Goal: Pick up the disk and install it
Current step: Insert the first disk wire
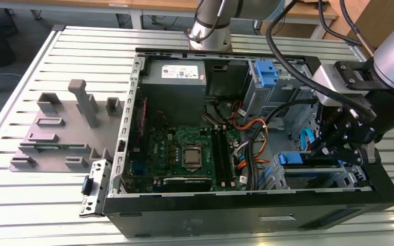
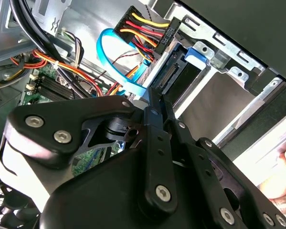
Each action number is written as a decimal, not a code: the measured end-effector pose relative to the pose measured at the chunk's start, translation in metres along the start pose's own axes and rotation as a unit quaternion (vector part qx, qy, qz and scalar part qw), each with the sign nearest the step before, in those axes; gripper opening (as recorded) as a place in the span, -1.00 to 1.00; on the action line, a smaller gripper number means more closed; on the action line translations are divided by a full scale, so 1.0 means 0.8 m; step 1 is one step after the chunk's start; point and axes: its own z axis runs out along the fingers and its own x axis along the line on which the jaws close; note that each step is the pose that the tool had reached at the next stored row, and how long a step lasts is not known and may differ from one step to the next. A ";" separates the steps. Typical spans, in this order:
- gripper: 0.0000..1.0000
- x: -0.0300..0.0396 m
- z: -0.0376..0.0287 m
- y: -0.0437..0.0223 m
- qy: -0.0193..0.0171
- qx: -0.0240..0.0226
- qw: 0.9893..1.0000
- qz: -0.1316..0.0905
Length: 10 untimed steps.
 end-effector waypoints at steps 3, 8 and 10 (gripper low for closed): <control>-0.68 0.0000 0.0007 0.0000 0.000 0.000 1.000 0.000; -0.68 0.0001 0.0011 0.0000 0.000 0.000 1.000 0.000; -0.68 0.0003 0.0012 0.0000 0.000 0.000 1.000 0.000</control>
